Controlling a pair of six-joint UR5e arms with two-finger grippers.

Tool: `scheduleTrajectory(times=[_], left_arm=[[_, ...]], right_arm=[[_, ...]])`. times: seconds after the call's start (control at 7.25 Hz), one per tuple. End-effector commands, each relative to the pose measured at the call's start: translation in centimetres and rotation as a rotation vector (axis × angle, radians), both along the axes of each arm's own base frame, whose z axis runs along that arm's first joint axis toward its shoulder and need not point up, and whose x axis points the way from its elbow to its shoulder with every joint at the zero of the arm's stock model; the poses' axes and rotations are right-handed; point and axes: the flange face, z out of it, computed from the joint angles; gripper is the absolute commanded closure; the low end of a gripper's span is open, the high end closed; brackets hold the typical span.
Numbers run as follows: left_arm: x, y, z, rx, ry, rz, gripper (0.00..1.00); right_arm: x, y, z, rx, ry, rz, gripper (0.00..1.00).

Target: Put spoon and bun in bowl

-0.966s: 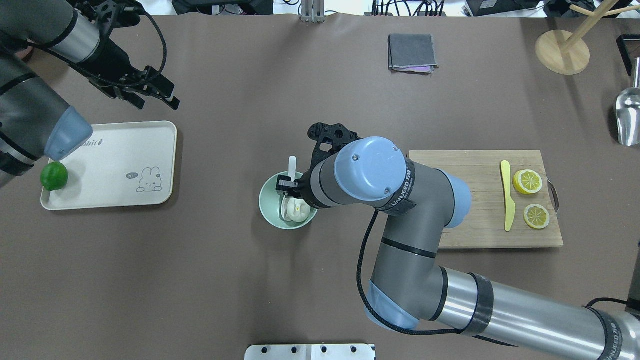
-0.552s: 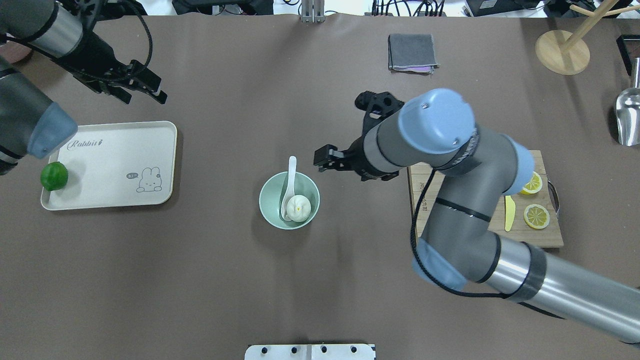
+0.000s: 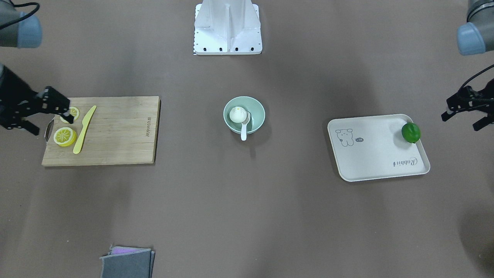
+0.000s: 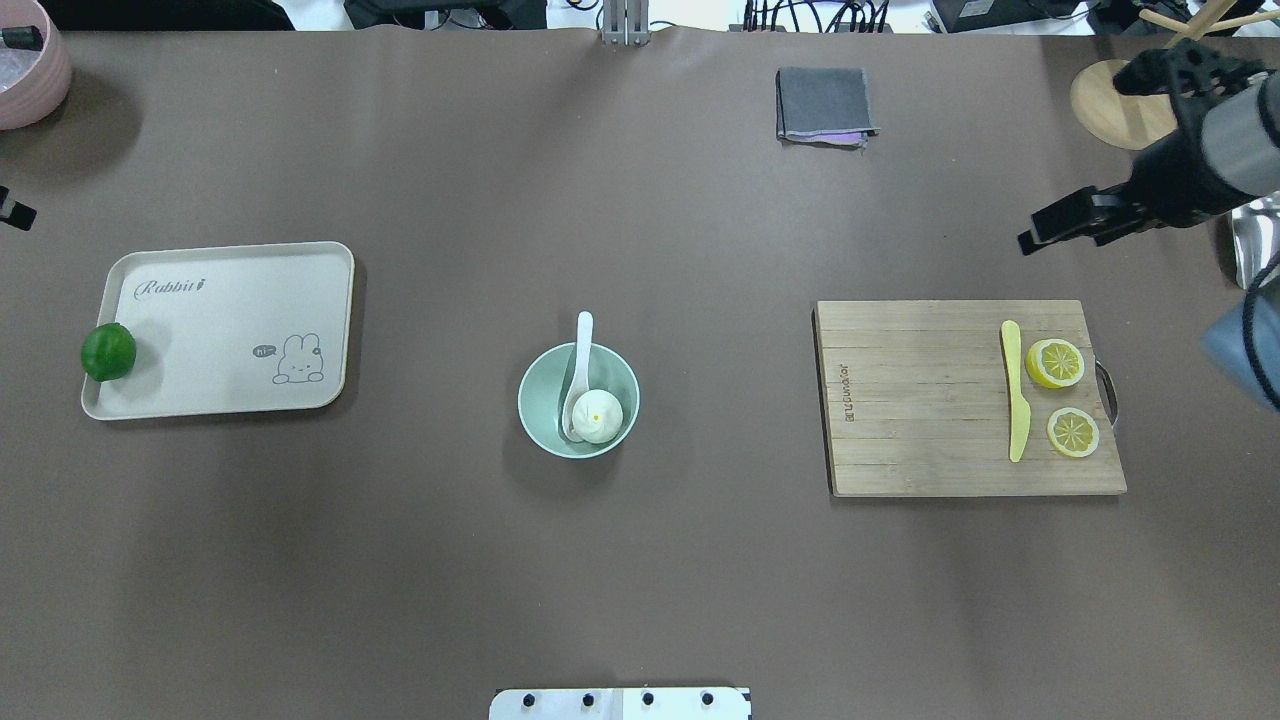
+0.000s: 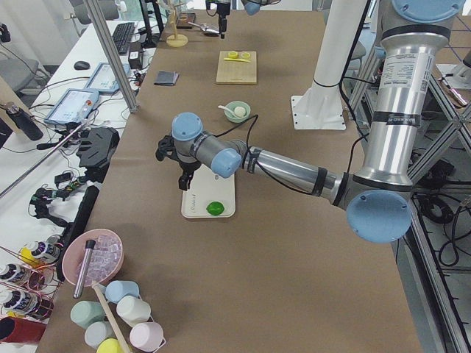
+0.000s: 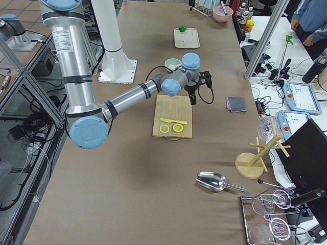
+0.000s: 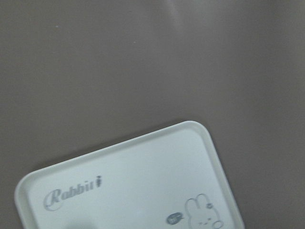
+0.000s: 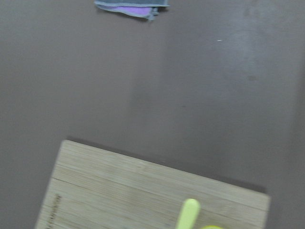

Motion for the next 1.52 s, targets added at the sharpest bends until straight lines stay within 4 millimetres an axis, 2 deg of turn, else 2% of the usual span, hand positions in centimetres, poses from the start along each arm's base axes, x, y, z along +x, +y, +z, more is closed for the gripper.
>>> scheduleTrajectory(times=[0.0,0.14,0.28,0.41,0.69,0.83,0.97,1.1,1.38], left_arm=[[-3.0,2.9,4.3,0.02,-0.069,0.007,0.02],[-4.0,4.5,6.2,0.017,-0.089,0.016,0.02],[-4.9,4.8,5.8,0.025,-0.101,-0.003,0.02],[-6.3,6.7,8.4,-0.031,-0.113,-0.028,0.02],[-8.3,7.2,9.2,-0.059,-0.111,-0.074,0.02],[-8.9,8.7,10.6,-0.086,-0.104,-0.079,0.02],[-9.4,8.9,10.4,-0.077,-0.114,-0.088,0.02],[-9.4,8.4,11.2,-0.082,-0.157,-0.093,0.02],[-9.8,7.7,10.7,-0.056,-0.203,-0.115,0.02]], right_arm=[[9.7,1.0,10.4,0.061,0.078,-0.049,0.0],[12.4,0.5,15.0,0.067,0.117,-0.067,0.0],[14.8,0.4,17.4,0.093,0.152,-0.076,0.0],[15.7,0.5,18.1,0.093,0.162,-0.071,0.0],[17.9,1.3,19.0,0.065,0.165,-0.032,0.0],[17.9,1.1,19.4,0.063,0.169,-0.033,0.0],[17.9,1.0,19.0,0.066,0.165,-0.026,0.0],[18.8,1.1,18.7,0.076,0.165,-0.008,0.0],[19.2,0.6,18.4,0.073,0.191,0.022,0.0]])
